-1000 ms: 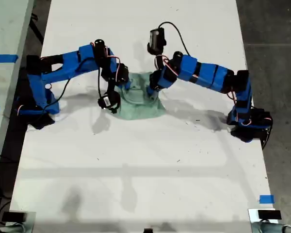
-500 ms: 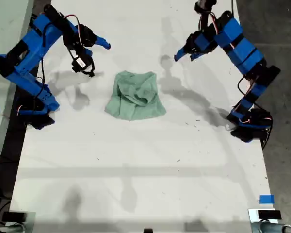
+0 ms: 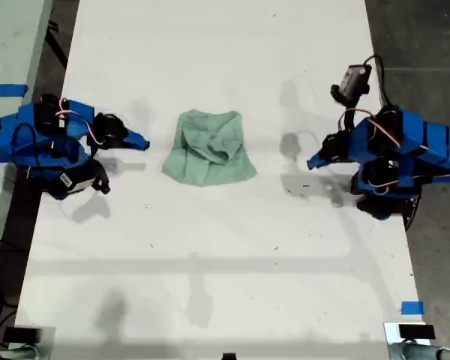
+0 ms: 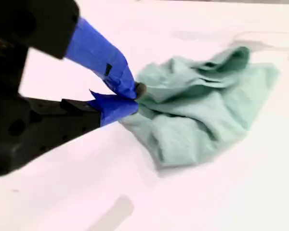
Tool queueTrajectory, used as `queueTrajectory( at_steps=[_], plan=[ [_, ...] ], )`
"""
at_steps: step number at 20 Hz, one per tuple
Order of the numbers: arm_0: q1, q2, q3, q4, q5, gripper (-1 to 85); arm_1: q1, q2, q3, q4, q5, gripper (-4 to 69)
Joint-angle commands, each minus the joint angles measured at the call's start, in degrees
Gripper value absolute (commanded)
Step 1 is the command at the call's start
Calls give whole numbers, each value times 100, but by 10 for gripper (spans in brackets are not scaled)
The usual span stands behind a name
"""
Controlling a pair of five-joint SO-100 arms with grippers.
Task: Fold tshirt
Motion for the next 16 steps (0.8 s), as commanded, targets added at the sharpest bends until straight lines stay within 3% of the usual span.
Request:
queueTrajectory(
  at_steps=[1,3,4,5,8,10,14,15,16],
  plan=[
    [1327,220,1063,-1187,-1160,1,-861,2004,1661,-202,923,10],
    [1556,1318,2083,-1521,-1468,23,-1143,4219,2725,149,949,-10],
    [1731,1898,2030,-589,-2048,24,-1169,4034,2777,-9,1037,-11],
    [1793,2443,2057,-141,-1995,42,-1195,3990,2769,-123,1037,-11],
    [1608,3647,2048,466,-1345,127,-1213,3735,2654,-686,1037,-8],
    [1230,3639,2021,633,-193,136,-1187,2619,2224,-1424,870,-8],
    [888,3639,2021,633,-229,146,-1002,-1090,149,-2707,53,-8],
    [615,3639,2013,439,-1582,145,-993,-1802,-334,-2927,-141,-8],
    [202,3639,2013,299,-2224,146,-1011,-2417,-782,-3015,-246,-8]
  ],
)
